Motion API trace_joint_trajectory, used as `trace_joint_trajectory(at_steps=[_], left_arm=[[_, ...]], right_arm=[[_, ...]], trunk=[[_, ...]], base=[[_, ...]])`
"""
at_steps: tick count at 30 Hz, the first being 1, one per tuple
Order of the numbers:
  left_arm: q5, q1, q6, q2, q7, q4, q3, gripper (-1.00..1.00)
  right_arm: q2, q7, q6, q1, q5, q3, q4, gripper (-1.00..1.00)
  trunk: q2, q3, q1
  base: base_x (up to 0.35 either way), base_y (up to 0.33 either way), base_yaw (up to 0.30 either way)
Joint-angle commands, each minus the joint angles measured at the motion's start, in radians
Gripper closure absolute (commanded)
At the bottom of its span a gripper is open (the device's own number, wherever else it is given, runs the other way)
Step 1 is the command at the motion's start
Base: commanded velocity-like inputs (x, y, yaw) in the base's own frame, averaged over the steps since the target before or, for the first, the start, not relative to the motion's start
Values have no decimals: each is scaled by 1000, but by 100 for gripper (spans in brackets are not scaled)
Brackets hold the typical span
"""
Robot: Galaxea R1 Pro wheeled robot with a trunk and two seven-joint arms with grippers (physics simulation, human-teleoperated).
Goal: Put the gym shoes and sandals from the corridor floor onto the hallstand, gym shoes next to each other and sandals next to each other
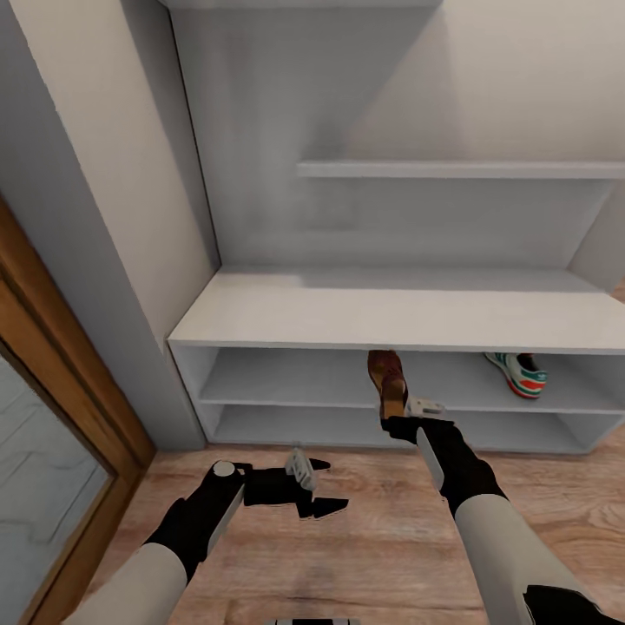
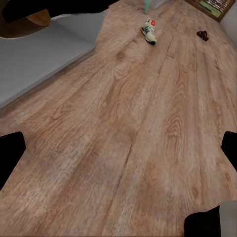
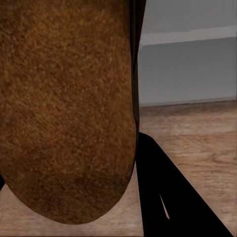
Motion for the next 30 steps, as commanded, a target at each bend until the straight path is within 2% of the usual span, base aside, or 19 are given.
trace_joint_trajectory(at_steps=[1, 6, 15, 24, 30], left_arm=[[-3, 0, 7, 0, -4, -1, 1, -100], [-3, 0, 7, 0, -4, -1, 1, -100], [-3, 0, 7, -2, -4, -1, 0, -100], [-3, 0, 7, -2, -4, -1, 0, -100], [-3, 0, -33, -28, -4, 29, 0, -100]], right_arm=[[1, -3, 6, 0, -3, -3, -1, 100], [0, -3, 6, 0, -3, -3, -2, 100], [0, -3, 6, 0, -3, -5, -2, 100], [-1, -3, 6, 0, -3, -5, -2, 100], [-1, -3, 6, 0, -3, -5, -2, 100]], trunk=[[0, -1, 0], [0, -1, 0], [0, -1, 0], [0, -1, 0], [0, -1, 0]], base=[[259, 28, 0], [192, 106, 0], [39, 9, 0], [255, 0, 0], [40, 0, 0]])
